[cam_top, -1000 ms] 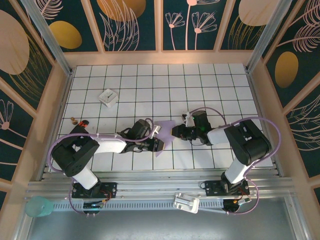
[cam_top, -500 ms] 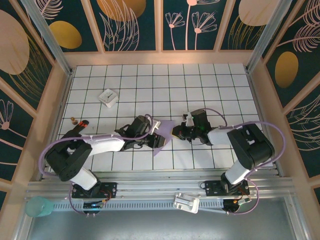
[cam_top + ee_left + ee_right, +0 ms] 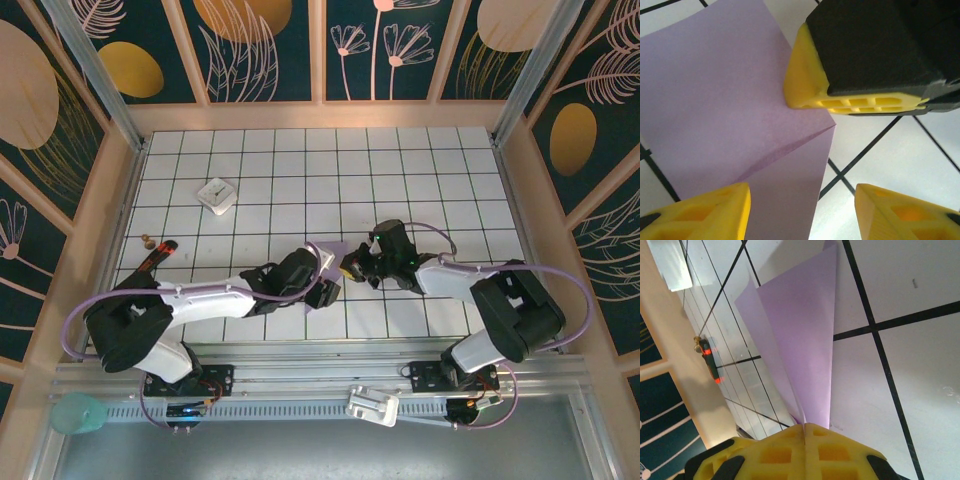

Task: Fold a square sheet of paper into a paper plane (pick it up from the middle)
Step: Fold the wing for the fifth time at the center of the table.

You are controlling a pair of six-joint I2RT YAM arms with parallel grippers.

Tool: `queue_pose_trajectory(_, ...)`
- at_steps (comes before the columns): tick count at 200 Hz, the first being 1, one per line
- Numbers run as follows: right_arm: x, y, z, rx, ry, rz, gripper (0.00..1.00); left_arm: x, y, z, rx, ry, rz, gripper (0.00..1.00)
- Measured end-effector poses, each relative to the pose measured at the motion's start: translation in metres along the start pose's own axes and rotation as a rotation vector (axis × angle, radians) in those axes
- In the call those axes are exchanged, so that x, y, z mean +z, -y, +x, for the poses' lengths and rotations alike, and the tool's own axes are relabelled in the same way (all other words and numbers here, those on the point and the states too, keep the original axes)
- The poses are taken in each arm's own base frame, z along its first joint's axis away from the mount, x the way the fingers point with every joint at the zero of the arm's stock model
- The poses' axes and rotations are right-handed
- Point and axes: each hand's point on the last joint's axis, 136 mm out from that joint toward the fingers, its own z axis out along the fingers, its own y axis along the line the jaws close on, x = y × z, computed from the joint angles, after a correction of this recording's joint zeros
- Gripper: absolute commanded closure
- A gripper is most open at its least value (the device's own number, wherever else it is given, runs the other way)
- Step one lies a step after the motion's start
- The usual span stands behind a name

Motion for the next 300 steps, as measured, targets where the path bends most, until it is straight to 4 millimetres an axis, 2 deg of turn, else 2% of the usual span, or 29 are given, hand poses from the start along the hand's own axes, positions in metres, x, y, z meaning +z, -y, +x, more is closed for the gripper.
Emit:
queue_pose_trajectory(53,-0.001,-0.002,-0.002,0.043,0.01,-0.002,1.0,0.013,-0.001,0.004,0.062,-0.024,-0.098,0.38)
queue_pose_trajectory(91,-0.001,-0.002,-0.002,0.061,0.01,-0.003,1.0,0.02,-0.011,0.01,0.081,-0.042,-0.175,0.4)
queue_pose_trajectory(128,-0.001,-0.003,-0.002,0.063,0.009,-0.004,1.0,0.022,-0.019,0.012,0.088,-0.047,-0.217,0.45)
queue_pose_trajectory(300,-0.001,-0.003,-0.002,0.063,0.009,-0.004,1.0,0.023,-0.022,0.009,0.098,-0.041,-0.245,0.76)
